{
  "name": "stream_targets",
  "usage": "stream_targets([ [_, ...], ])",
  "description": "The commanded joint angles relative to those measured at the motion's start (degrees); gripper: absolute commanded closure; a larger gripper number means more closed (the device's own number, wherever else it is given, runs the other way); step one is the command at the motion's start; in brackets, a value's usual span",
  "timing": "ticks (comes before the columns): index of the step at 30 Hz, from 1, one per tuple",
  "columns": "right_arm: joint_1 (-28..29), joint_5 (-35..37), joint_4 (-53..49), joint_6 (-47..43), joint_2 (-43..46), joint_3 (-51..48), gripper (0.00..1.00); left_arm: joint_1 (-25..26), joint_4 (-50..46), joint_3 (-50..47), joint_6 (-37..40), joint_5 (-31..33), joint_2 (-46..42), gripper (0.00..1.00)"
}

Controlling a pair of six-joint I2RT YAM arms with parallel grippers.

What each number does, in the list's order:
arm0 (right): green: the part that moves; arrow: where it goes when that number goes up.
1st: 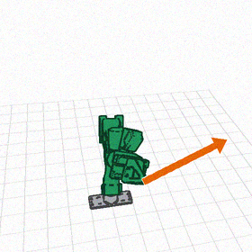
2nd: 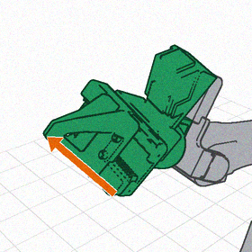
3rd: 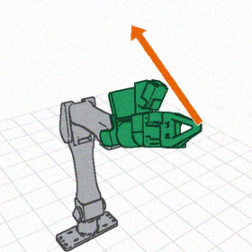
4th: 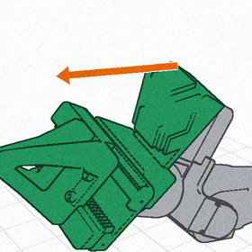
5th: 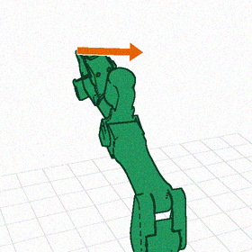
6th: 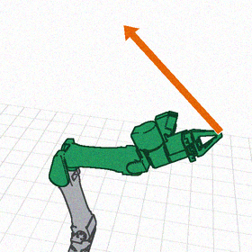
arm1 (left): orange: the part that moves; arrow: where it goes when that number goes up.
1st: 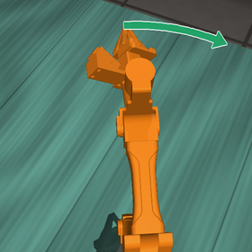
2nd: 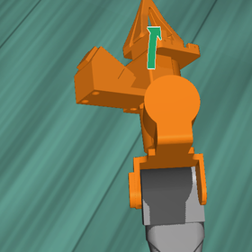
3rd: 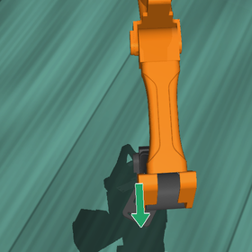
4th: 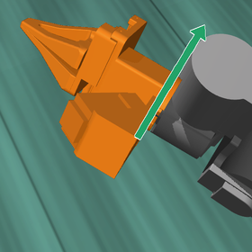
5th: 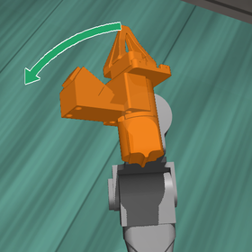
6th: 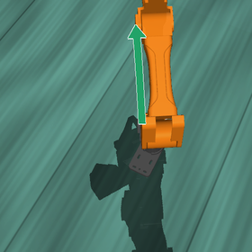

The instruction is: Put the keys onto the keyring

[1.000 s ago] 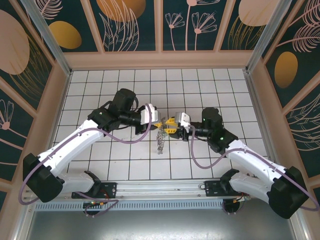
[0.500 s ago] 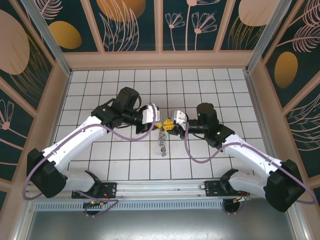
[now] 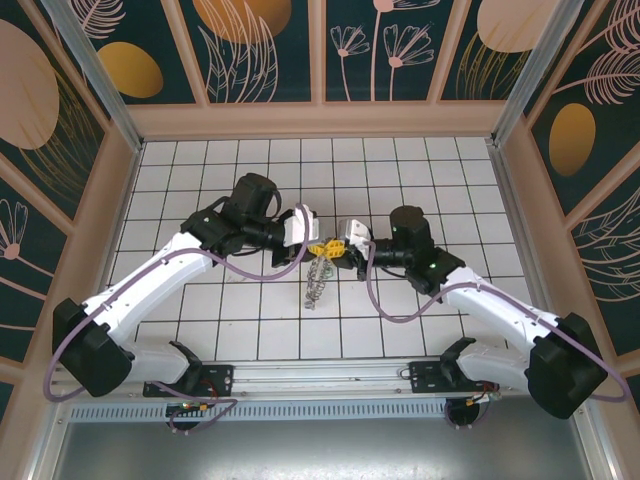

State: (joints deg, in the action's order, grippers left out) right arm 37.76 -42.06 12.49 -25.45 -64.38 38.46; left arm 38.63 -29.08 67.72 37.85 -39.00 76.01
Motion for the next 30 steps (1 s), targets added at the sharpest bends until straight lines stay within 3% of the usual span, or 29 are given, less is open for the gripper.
stream_targets([
  [1,-0.2,-2.0,9.8,4.2,2.9,-2.2,1.00,0.1,3.8,-0.8,-3.4,-3.6,-3.3,0.78],
  [15,-0.3,-2.0,20.1,9.5,4.4,-6.2,1.00,-1.5,9.9,-6.7,-7.8,-5.9,-6.9,0.69],
  [30,0.2,-1.5,24.8,11.8,4.3,-7.4,1.00,-1.5,15.5,-8.8,-9.2,-7.3,-5.3,0.76],
])
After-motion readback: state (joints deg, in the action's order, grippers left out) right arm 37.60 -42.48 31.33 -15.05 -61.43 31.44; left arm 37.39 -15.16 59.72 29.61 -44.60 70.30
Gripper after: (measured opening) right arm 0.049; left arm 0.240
